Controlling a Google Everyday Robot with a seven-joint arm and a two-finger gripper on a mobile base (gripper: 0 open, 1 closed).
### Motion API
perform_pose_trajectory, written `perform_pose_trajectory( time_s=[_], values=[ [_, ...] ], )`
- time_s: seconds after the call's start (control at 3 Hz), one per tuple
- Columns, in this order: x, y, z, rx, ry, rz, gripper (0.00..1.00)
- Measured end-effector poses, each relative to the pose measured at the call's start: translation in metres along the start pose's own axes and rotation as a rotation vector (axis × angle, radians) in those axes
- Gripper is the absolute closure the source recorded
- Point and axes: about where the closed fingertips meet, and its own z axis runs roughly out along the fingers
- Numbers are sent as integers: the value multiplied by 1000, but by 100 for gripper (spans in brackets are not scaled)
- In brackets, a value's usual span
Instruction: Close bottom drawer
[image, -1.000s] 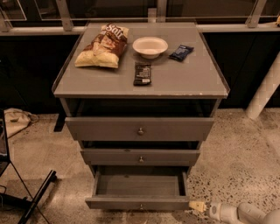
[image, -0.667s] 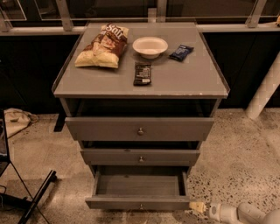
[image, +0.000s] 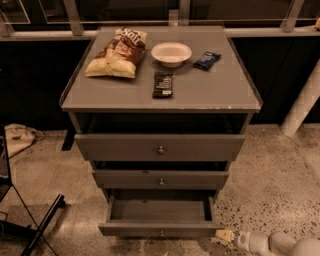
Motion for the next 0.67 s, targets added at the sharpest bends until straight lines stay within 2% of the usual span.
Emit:
perform_pose_trajectory(
  time_s=[0.33,0.67],
  values=[
    [-8,-1,18,-17,24,-2,100],
    [-8,-1,17,-17,24,-2,100]
  ],
)
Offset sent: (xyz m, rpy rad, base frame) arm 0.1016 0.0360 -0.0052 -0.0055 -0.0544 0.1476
